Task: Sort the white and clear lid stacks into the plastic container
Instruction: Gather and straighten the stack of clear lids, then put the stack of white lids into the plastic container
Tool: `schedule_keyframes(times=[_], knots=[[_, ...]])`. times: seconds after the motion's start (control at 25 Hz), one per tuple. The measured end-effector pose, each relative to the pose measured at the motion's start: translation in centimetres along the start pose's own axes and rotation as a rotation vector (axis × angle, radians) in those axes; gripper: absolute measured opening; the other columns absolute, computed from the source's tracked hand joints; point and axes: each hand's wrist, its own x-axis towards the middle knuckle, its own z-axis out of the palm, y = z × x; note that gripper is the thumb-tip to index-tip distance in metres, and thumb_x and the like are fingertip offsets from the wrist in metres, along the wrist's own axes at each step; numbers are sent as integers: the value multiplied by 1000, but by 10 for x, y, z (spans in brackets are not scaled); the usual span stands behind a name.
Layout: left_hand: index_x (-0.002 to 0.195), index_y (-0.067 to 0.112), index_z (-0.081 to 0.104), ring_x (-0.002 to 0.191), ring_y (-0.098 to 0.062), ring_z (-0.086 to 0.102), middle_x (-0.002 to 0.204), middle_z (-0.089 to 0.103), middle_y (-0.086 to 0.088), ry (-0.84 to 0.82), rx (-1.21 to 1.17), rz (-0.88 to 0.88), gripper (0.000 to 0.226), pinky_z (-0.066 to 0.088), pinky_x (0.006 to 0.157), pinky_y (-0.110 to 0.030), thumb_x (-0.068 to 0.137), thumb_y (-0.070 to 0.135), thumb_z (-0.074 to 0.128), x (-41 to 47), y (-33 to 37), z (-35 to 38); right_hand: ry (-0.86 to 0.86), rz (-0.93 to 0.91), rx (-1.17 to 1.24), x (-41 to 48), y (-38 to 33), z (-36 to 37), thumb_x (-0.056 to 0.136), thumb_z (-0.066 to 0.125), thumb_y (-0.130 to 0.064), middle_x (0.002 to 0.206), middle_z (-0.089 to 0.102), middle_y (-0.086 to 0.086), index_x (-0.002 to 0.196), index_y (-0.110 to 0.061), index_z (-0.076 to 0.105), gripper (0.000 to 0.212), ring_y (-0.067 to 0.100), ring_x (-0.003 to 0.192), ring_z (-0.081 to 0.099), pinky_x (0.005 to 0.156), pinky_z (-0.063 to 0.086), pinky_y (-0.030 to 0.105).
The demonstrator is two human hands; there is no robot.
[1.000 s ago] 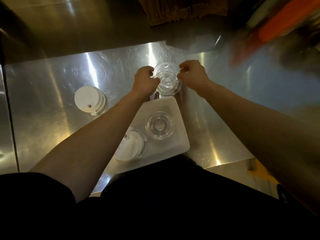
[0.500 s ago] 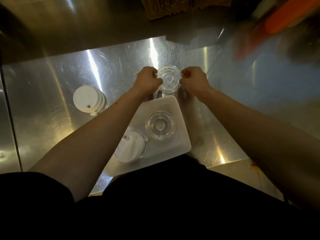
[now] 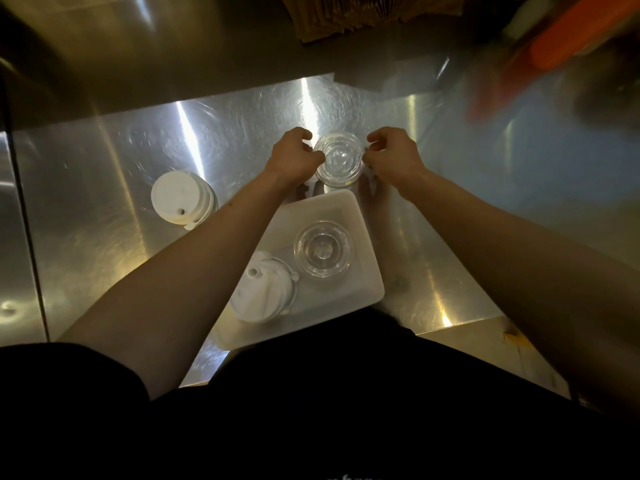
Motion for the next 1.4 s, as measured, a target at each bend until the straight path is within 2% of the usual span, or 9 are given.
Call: schedule_keyframes(times=[0.16, 0.32, 0.52, 0.76, 0.88, 1.0, 1.12, 1.24, 1.4], knots=[[133, 15, 49, 100, -29, 67, 124, 58, -10, 28, -2, 40, 49, 57, 91, -45, 87, 19, 62, -13, -2, -9, -1, -39, 16, -10, -11, -4, 84, 65, -9, 121, 63, 12, 126, -8, 58, 43, 21, 104, 62, 89, 53, 31], [136, 16, 48, 85, -13, 60, 120, 54, -3, 119, -35, 60, 44, 48, 57, -18, 93, 19, 57, -33, -13, -21, -4, -102, 14, -24, -27, -1, 86, 64, -10, 120, 63, 11, 128, -11, 57, 43, 15, 96, 58, 77, 48, 21], [135, 15, 50, 100, -15, 53, 129, 57, -7, 261, -65, 141, 42, 50, 85, -28, 95, 27, 55, -63, -31, -49, -34, -206, 8, -47, -59, 13, 87, 65, -14, 120, 65, 11, 129, -12, 56, 43, 24, 110, 62, 100, 51, 38], [132, 14, 53, 102, -13, 54, 129, 60, -7, 402, -121, 165, 40, 44, 85, -25, 96, 30, 55, -89, -62, -83, -80, -298, 3, -76, -95, 41, 88, 64, -15, 111, 62, 9, 130, -12, 55, 43, 18, 89, 61, 73, 53, 23], [130, 14, 54, 108, -18, 59, 128, 61, -7, 471, -130, 130, 39, 43, 87, -25, 95, 31, 54, -96, -82, -101, -104, -329, -40, -84, -108, 58, 88, 64, -17, 116, 63, 12, 129, -12, 55, 43, 24, 97, 63, 82, 54, 33], [131, 12, 54, 114, -25, 60, 130, 60, -9, 521, -186, 84, 41, 55, 90, -32, 94, 30, 55, -99, -105, -121, -143, -330, -55, -85, -120, 75, 87, 65, -20, 121, 64, 15, 128, -12, 57, 43, 25, 97, 64, 77, 49, 29], [133, 11, 52, 113, -22, 58, 131, 58, -9, 540, -212, 28, 41, 51, 73, -14, 95, 26, 56, -104, -123, -136, -175, -330, -80, -88, -132, 96, 86, 66, -21, 123, 64, 13, 128, -13, 57, 44, 24, 101, 64, 81, 51, 30], [134, 12, 50, 121, -27, 56, 135, 56, -12, 501, -244, -21, 44, 46, 94, -30, 94, 29, 57, -100, -141, -147, -212, -313, -116, -90, -140, 118, 87, 66, -22, 126, 64, 12, 130, -13, 55, 46, 25, 112, 63, 96, 49, 31], [133, 11, 50, 120, -29, 58, 132, 58, -14, 486, -266, -66, 46, 48, 102, -41, 92, 30, 59, -92, -160, -154, -253, -276, -183, -88, -149, 140, 89, 65, -23, 130, 63, 10, 132, -13, 54, 46, 23, 116, 61, 88, 41, 20]])
